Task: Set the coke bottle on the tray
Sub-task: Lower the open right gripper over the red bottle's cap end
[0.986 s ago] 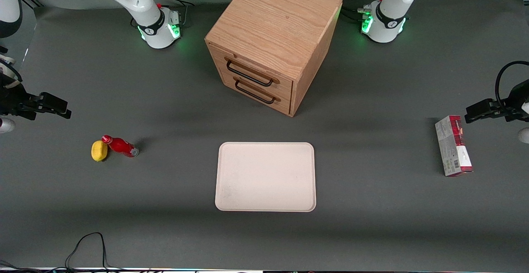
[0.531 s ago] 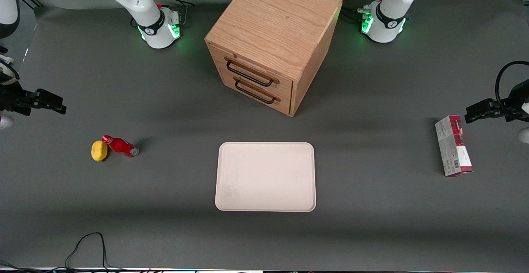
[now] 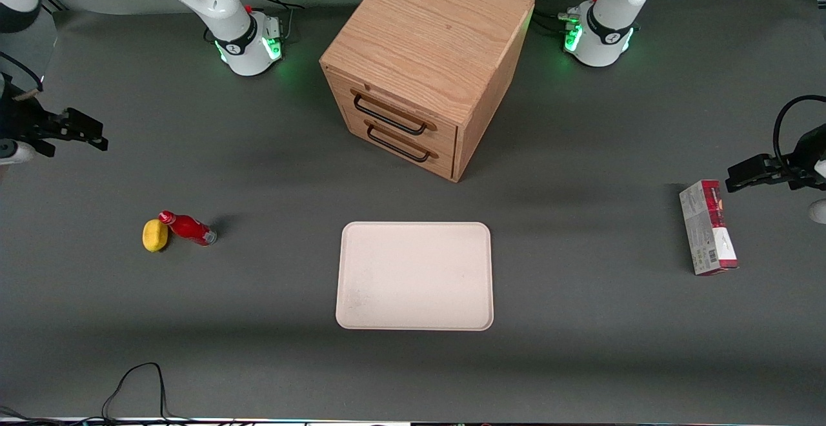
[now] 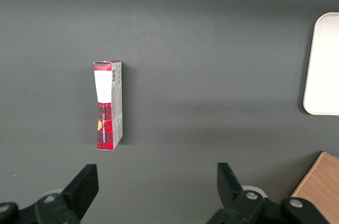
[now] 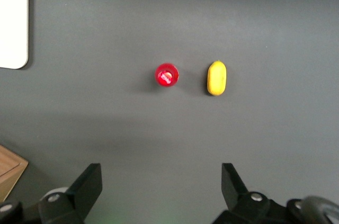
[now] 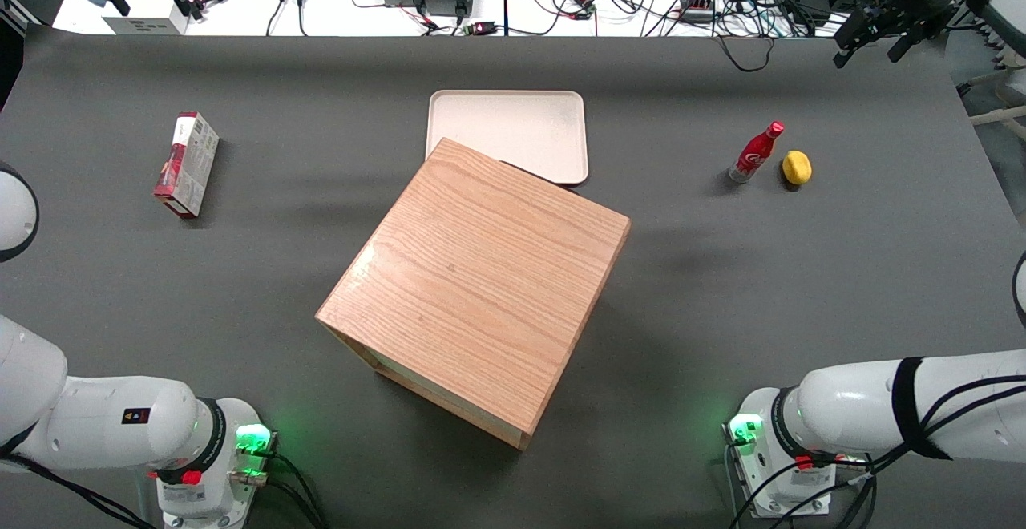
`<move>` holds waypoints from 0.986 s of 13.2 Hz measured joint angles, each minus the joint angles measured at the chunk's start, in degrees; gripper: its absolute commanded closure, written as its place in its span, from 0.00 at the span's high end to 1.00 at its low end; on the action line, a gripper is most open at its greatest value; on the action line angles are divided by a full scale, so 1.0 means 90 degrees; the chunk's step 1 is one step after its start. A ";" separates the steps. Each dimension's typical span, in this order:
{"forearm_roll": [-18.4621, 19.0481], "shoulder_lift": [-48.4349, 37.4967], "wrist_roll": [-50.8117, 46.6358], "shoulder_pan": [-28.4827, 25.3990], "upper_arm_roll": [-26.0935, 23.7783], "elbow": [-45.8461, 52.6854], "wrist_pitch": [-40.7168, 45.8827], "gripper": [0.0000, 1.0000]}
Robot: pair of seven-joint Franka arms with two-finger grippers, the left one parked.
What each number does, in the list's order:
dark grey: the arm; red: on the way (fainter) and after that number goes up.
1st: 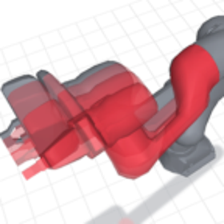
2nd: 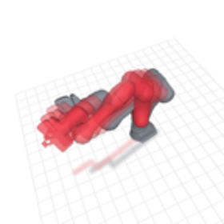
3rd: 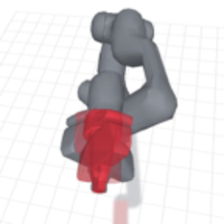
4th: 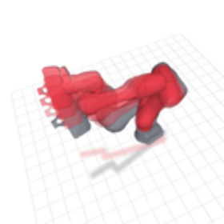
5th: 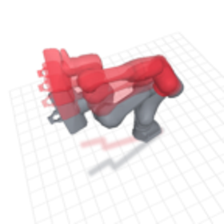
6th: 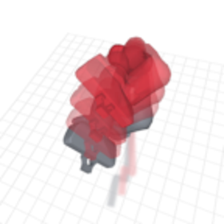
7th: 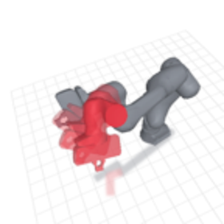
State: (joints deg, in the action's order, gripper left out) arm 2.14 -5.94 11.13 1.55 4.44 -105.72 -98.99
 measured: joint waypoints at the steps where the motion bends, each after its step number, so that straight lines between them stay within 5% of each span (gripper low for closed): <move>1: 0.0000 0.0048 0.0012 -0.0002 0.0000 -0.0553 -0.0651 1.00; 5: 0.0000 0.0444 0.0013 -0.0004 0.0000 -0.1644 -0.2192 1.00; 13: 0.0000 0.1351 0.0013 -0.0003 0.0011 -0.2185 -0.3795 1.00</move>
State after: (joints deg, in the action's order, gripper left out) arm 2.14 6.22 11.25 1.52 4.54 -125.38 -133.15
